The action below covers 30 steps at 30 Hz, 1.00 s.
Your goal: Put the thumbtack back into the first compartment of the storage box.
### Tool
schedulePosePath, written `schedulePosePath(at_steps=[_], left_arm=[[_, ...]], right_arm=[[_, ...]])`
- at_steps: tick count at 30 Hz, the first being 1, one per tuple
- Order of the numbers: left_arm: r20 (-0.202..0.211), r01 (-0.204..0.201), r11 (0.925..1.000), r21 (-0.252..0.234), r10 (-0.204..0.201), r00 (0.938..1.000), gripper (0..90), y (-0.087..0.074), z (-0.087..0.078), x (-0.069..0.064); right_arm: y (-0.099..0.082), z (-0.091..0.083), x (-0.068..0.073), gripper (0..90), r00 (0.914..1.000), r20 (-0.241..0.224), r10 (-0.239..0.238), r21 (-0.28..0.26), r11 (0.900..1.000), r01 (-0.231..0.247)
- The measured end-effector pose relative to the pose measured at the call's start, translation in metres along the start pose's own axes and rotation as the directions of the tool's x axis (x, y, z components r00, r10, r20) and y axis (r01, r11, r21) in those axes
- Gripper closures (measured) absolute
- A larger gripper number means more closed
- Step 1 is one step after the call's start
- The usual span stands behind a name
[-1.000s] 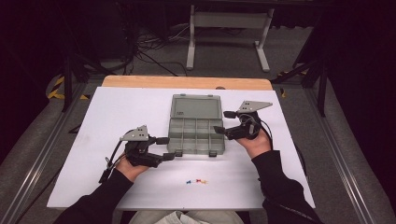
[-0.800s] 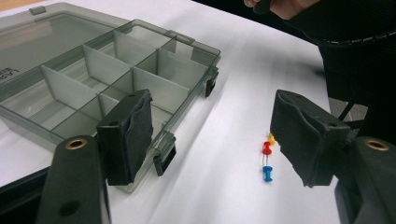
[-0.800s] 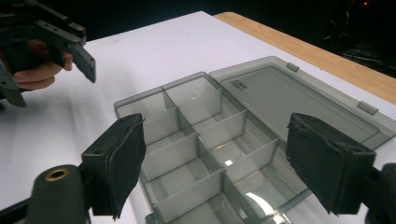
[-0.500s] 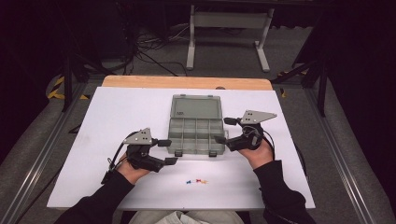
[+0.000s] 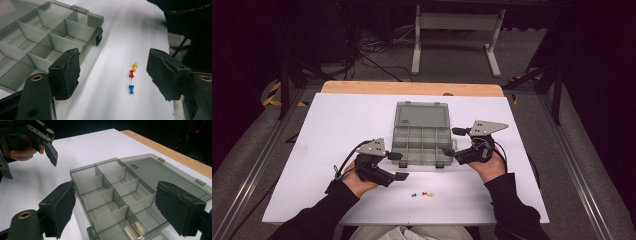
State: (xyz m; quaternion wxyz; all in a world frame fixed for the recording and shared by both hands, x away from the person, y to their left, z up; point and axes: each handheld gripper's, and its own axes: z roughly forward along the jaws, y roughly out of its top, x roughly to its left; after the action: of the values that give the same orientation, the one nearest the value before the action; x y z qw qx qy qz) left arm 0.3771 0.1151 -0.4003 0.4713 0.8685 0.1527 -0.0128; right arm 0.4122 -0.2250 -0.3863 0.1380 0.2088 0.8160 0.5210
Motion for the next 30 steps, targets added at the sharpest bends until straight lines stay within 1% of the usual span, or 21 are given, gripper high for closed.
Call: schedulePosePath(at_steps=[1,4,5,7,8,10,12,13,14,15,17,18,20,21,22,23,24,25,28,29,30], left_arm=[[-0.003,-0.015,0.999,0.043,0.015,0.9999,27.6,0.005,0.002,-0.002],[-0.018,-0.038,0.9949,0.093,0.04,0.999,27.5,0.012,0.006,-0.005],[-0.023,-0.045,0.9924,0.115,0.048,0.9986,27.4,0.014,0.007,-0.006],[-0.025,-0.043,0.9888,0.143,0.047,0.9986,27.2,0.017,0.009,-0.006],[-0.028,-0.049,0.9857,0.161,0.054,0.9981,27.2,0.018,0.01,-0.006],[-0.023,-0.047,0.9808,0.189,0.052,0.9984,27.2,0.021,0.013,-0.006],[-0.023,-0.051,0.9744,0.219,0.057,0.9981,26.7,0.024,0.015,-0.006],[-0.025,-0.053,0.9718,0.23,0.061,0.9979,26.6,0.025,0.016,-0.007],[-0.025,-0.053,0.9718,0.23,0.061,0.9979,26.6,0.025,0.016,-0.007],[-0.031,-0.054,0.9644,0.259,0.064,0.9975,26.6,0.028,0.018,-0.007],[-0.038,-0.061,0.9533,0.296,0.075,0.9964,26.6,0.032,0.02,-0.008],[-0.038,-0.061,0.9533,0.296,0.075,0.9964,26.7,0.032,0.02,-0.008],[-0.044,-0.057,0.9437,0.326,0.076,0.9962,27.1,0.035,0.024,-0.009],[-0.044,-0.054,0.9355,0.349,0.074,0.9962,27.7,0.037,0.026,-0.01],[-0.045,-0.049,0.9305,0.363,0.07,0.9965,28.2,0.038,0.027,-0.01],[-0.045,-0.049,0.9305,0.363,0.07,0.9965,28.8,0.038,0.027,-0.01],[-0.035,-0.043,0.9168,0.397,0.062,0.9975,28.8,0.04,0.03,-0.009],[-0.035,-0.043,0.9168,0.397,0.062,0.9975,28.9,0.04,0.03,-0.009],[-0.039,-0.025,0.8977,0.44,0.046,0.9982,30.2,0.042,0.034,-0.008],[-0.039,-0.014,0.8946,0.447,0.035,0.9986,30.4,0.043,0.036,-0.008],[-0.035,-0.012,0.8901,0.456,0.032,0.9989,30.6,0.043,0.037,-0.007]], right_arm=[[0.0,0.0,0.001,16.6,1.0,-0.002,-0.003,-0.002,1.0,0.003],[0.001,-0.001,0.001,16.6,0.9999,-0.003,-0.01,-0.005,0.9999,0.01],[0.001,-0.001,0.002,16.6,0.9999,-0.003,-0.01,-0.005,0.9999,0.01],[0.001,-0.002,0.002,16.6,0.9999,-0.002,-0.01,-0.005,0.9999,0.01],[0.001,-0.002,0.002,16.6,0.9999,-0.002,-0.01,-0.006,0.9999,0.01],[0.001,-0.003,0.001,16.6,1.0,-0.003,-0.007,-0.006,1.0,0.007],[0.001,-0.003,0.001,16.7,1.0,-0.003,-0.004,-0.005,1.0,0.004],[0.001,-0.003,0.001,16.7,1.0,-0.003,-0.003,-0.004,1.0,0.003],[0.001,-0.003,0.0,16.7,1.0,-0.004,0.0,-0.005,1.0,0.0],[0.001,-0.003,0.0,16.8,1.0,-0.003,0.001,-0.005,1.0,-0.001],[0.001,-0.003,0.001,16.7,1.0,-0.004,0.0,-0.006,1.0,0.0],[0.001,-0.003,0.001,16.7,1.0,-0.004,0.0,-0.006,1.0,0.0],[0.001,-0.003,0.0,16.9,1.0,-0.006,0.0,-0.004,1.0,0.0],[0.0,-0.003,0.0,16.9,1.0,-0.007,0.002,-0.002,1.0,-0.002],[0.0,-0.003,0.0,16.9,1.0,-0.008,0.003,-0.001,1.0,-0.003],[-0.001,-0.003,0.0,16.9,1.0,-0.006,0.003,0.002,1.0,-0.003],[-0.001,-0.003,0.0,16.9,1.0,-0.008,0.004,0.001,1.0,-0.004],[-0.001,-0.002,0.0,16.9,0.9999,-0.009,0.004,0.0,1.0,-0.004],[-0.001,-0.002,-0.001,16.9,0.9999,-0.012,0.006,-0.001,1.0,-0.006],[-0.001,-0.002,-0.001,16.9,0.9998,-0.016,0.01,-0.002,1.0,-0.01],[-0.001,-0.002,-0.001,16.9,0.9998,-0.017,0.012,-0.002,0.9999,-0.012]])
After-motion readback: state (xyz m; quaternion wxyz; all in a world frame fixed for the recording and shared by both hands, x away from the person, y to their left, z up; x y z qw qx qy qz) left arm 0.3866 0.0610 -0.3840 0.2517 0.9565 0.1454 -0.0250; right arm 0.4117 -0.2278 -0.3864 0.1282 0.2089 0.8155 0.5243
